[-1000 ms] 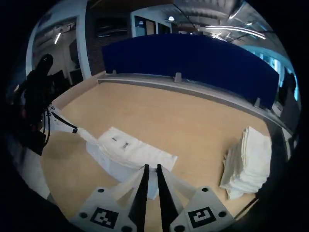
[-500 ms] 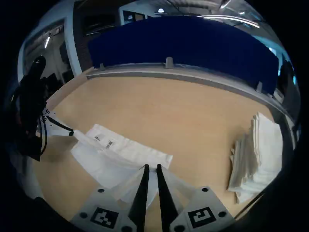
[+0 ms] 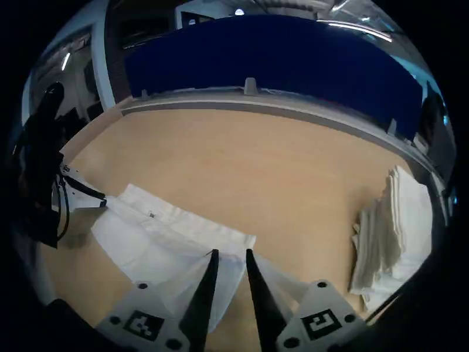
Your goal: Fold towel
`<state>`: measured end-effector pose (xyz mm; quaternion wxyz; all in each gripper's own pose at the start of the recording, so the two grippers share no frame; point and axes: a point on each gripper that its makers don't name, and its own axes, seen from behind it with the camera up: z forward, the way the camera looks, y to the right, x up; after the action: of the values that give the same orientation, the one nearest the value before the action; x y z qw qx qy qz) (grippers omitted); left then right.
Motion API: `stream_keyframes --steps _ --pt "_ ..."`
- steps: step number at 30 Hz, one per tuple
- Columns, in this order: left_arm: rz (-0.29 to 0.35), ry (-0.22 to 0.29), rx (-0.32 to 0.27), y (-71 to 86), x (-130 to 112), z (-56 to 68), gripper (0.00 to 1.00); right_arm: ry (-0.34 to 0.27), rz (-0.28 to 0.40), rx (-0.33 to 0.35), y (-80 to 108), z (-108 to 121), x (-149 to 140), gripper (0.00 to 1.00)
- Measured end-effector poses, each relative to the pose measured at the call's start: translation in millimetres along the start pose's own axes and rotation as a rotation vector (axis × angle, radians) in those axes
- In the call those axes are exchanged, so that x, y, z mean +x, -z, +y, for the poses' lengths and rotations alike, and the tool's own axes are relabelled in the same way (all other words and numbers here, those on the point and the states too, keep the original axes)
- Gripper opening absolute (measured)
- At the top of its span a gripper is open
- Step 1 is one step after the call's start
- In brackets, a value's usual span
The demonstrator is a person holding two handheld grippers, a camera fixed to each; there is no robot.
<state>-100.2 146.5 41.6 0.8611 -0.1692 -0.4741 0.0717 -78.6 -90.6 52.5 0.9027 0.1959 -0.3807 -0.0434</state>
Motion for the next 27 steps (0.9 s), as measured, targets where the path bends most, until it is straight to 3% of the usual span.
stream_keyframes --steps 7,12,27 --pt "0.025 0.01 0.018 6.0 4 -11.4 0.7 -0.007 0.014 -0.026 1.1 6 1 0.64" --pt "0.039 0.007 0.028 9.6 7 -17.3 0.96 -0.009 0.027 -0.036 3.7 8 3 0.94" --pt "0.06 0.019 0.051 22.3 5 -21.8 0.96 0.004 0.021 -0.027 17.9 1 -5 0.97"
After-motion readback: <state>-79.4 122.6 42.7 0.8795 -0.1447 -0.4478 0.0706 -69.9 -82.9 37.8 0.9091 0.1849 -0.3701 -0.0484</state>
